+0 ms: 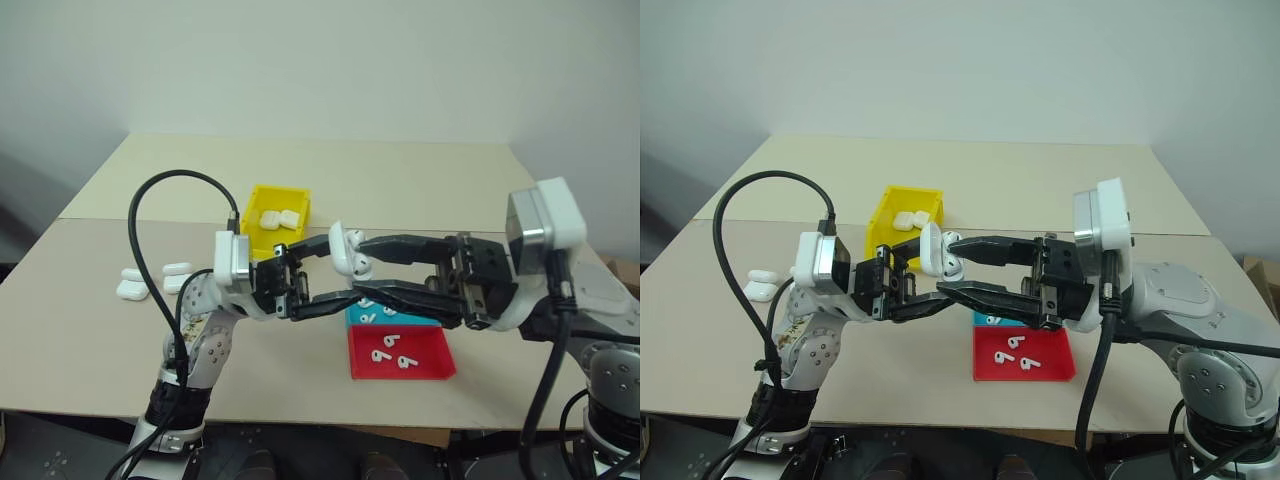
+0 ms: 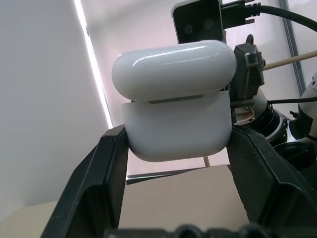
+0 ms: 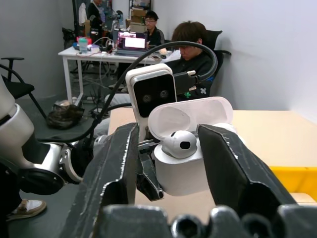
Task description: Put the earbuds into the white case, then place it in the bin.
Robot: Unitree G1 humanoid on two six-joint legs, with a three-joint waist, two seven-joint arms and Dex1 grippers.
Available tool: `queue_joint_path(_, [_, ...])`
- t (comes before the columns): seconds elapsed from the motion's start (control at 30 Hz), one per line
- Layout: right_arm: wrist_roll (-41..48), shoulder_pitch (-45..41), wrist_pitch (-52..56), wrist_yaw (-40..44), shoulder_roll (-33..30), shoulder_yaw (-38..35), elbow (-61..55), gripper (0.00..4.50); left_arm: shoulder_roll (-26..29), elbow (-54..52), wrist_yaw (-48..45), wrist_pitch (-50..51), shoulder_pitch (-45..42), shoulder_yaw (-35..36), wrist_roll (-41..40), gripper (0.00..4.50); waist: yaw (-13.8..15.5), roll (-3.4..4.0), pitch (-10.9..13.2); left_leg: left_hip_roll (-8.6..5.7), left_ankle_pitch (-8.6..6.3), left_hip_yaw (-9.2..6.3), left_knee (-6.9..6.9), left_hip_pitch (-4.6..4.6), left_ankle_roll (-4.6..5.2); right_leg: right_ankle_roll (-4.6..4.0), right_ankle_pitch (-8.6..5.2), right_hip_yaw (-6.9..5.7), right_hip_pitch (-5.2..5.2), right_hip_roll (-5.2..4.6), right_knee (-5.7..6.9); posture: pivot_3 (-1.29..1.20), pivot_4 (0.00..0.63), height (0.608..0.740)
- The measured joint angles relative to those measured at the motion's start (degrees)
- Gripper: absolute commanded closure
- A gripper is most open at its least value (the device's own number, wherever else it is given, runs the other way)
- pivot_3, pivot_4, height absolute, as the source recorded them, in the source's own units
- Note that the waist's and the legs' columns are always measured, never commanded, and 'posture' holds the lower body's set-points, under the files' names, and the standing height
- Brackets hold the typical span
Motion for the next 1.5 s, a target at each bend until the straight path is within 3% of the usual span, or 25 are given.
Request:
queue_joint_path(0.23, [-0.82,2.11,-1.51,3.75,-4.05,-2.29,1.61,2.22,0.38,0.85,-1.70,-0.43,0.05,0.15,-0.03,1.77,0.04,-0.01,0.00,-0.01,0.00,0.00,0.00,-0.01,0.00,0.00,0.00,0.00,0.00,-0.01,-0.02,0.00,0.150,0.740])
queue_joint_path(0.33, [-0.28,-1.38,-1.46,7.39,-8.70,-3.50,5.38,2.22,0.27,2.45,-2.45,-1.59,0.05,0.19,0.08,1.77,-0.09,0.00,0.01,-0.01,0.00,0.01,0.01,0.01,0.00,0.00,0.00,0.01,0.00,0.00,-0.01,0.00,0.150,0.740])
queue_joint_path(0.47, [-0.34,-13.57,0.84,11.48,-13.33,-0.53,11.45,3.07,-0.52,5.47,-3.53,-2.72,-0.65,-0.01,1.07,1.77,-0.36,0.03,0.02,0.03,0.00,0.00,-0.02,0.05,0.01,-0.01,0.00,0.02,-0.02,0.03,0.01,0.00,0.150,0.740])
queue_joint_path(0.6, [-2.76,-22.67,2.86,14.69,-12.68,6.92,16.22,4.48,-2.01,8.66,-4.19,-4.35,-2.39,-0.54,2.67,1.77,-0.16,0.03,0.02,0.01,0.00,0.02,-0.01,-0.05,0.01,-0.01,0.00,0.02,-0.08,0.01,-0.04,0.00,0.150,0.740])
queue_joint_path(1.0, [-18.53,-34.80,2.47,24.13,-8.21,21.93,23.74,4.48,-5.23,14.30,-4.25,-9.45,-4.98,-2.98,8.75,1.77,0.20,0.04,0.02,0.00,0.00,0.01,0.02,-0.46,0.02,-0.01,0.01,0.00,-0.56,0.00,0.05,0.00,0.150,0.740])
queue_joint_path(1.5, [-29.82,-34.30,-4.45,30.80,-9.14,24.21,22.70,4.48,-5.19,16.87,-3.51,-11.12,-5.23,-3.43,10.82,1.77,0.15,0.04,0.02,0.00,0.00,0.02,0.03,-0.55,0.02,-0.01,0.02,0.02,-0.68,0.00,0.10,0.00,0.150,0.740])
